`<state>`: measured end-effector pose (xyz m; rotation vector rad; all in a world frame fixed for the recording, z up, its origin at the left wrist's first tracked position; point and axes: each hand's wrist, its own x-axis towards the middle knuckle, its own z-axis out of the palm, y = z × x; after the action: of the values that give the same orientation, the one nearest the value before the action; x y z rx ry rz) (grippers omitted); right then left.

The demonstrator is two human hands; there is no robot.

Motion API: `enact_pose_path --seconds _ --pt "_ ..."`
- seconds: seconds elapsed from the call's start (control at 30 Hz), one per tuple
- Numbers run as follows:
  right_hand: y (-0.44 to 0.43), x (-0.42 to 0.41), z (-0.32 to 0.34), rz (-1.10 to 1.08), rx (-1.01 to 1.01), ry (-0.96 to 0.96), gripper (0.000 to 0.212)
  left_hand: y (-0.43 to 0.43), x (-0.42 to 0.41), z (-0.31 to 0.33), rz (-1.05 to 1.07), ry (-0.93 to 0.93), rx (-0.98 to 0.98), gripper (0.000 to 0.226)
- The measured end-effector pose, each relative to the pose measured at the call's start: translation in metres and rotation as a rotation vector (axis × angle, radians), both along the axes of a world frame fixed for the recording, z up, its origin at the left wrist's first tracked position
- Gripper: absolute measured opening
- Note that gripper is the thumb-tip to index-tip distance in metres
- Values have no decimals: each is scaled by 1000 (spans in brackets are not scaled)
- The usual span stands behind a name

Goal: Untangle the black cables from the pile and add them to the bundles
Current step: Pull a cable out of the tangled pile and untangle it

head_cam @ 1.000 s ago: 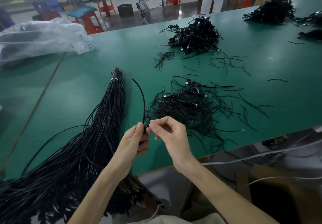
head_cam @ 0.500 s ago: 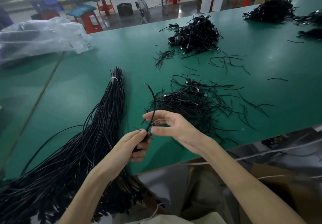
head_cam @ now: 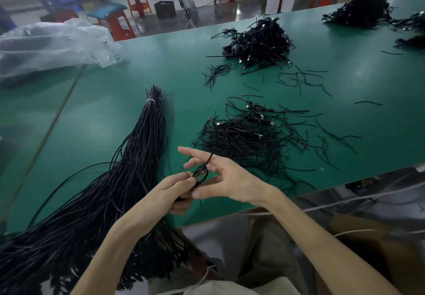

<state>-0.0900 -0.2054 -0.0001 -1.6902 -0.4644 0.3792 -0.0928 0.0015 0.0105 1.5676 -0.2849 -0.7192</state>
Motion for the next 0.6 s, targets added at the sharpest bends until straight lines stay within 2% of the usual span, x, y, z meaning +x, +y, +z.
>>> enact_pose_path --seconds 0.2,0.43,0.6 --pt "1 -5 -2 -17 16 -61 50 3 -2 -1 -33 -11 15 25" --pt "-2 -12 -6 -77 -151 -95 56 2 -7 -3 -19 -42 47 20" --pt "1 -12 -5 -132 -270 -195 46 -4 -1 -14 46 -174 209 22"
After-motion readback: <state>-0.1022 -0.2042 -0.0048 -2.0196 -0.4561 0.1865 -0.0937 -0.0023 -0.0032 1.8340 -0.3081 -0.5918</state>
